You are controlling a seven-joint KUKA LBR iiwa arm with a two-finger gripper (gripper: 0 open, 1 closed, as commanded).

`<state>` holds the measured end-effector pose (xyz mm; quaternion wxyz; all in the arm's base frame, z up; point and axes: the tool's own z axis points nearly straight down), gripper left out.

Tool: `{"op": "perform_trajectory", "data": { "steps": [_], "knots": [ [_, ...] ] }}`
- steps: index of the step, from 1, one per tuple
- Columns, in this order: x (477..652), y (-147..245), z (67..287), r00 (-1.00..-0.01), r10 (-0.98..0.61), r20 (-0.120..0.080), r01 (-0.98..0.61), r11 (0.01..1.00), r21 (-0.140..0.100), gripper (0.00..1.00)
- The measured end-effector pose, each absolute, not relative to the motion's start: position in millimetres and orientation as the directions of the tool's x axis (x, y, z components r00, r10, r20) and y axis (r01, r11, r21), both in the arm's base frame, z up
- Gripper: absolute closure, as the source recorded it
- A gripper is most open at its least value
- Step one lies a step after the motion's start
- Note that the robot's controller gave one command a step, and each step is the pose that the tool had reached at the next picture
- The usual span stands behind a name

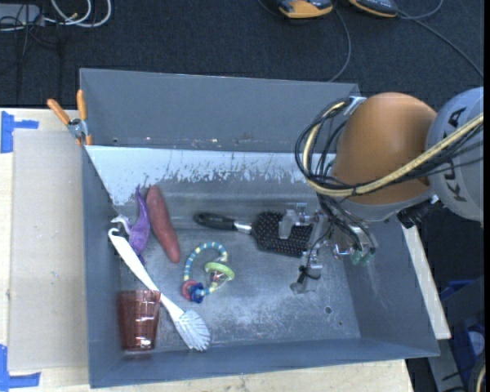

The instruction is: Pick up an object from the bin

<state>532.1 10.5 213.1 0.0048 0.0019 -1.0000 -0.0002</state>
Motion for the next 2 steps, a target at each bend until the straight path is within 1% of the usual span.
{"op": "perform_trajectory", "data": {
  "steps": [1,2],
  "knots": [
    [533.6,10.4,217.7,-1.000,-0.003,0.002,-0.003,1.000,0.000,0.00],
    [573.4,-21.9,150.6,-1.000,0.009,-0.001,0.009,1.000,0.000,0.00]
  ]
}}
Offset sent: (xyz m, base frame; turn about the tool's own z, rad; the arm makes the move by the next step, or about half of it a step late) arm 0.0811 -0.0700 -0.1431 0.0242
